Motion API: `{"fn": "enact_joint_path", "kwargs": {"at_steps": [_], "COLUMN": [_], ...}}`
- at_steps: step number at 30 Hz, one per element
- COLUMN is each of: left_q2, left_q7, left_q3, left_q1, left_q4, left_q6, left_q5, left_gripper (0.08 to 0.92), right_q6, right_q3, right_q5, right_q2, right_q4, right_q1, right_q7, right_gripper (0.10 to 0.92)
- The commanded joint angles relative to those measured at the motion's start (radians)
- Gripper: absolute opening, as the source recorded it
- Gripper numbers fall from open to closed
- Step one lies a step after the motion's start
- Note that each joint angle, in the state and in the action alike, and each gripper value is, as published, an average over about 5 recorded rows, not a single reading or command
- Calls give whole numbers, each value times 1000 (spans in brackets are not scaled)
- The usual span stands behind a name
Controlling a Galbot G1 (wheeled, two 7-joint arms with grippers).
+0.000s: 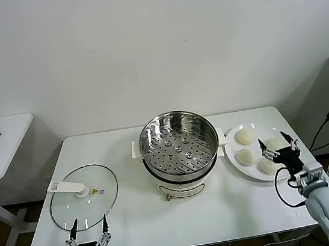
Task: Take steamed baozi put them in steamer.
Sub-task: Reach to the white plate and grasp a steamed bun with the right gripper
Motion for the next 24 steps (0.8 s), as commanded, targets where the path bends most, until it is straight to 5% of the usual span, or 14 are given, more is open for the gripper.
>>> {"fn": "enact_joint_path", "kwargs": {"at_steps": [1,10,24], "left_q2": [2,4,8], "left_q7": [2,4,10], "left_q3": [3,13,11], "left_q1": [-5,-16,-27], "left_q4": [4,27,38], "left_q6": [-3,-18,-31], "left_q5": [16,42,54], "left_gripper": [823,823,823], "right_q6": [-174,-182,29], "right_q3": [-89,-394,-1196], "right_q5": [-77,-92,-171], "right_q2": [-142,-372,-333], "right_q4": [-25,-121,-411], "right_q1": [180,444,1161], "right_q7": [-108,-403,-699], "right_gripper": [823,823,823]}}
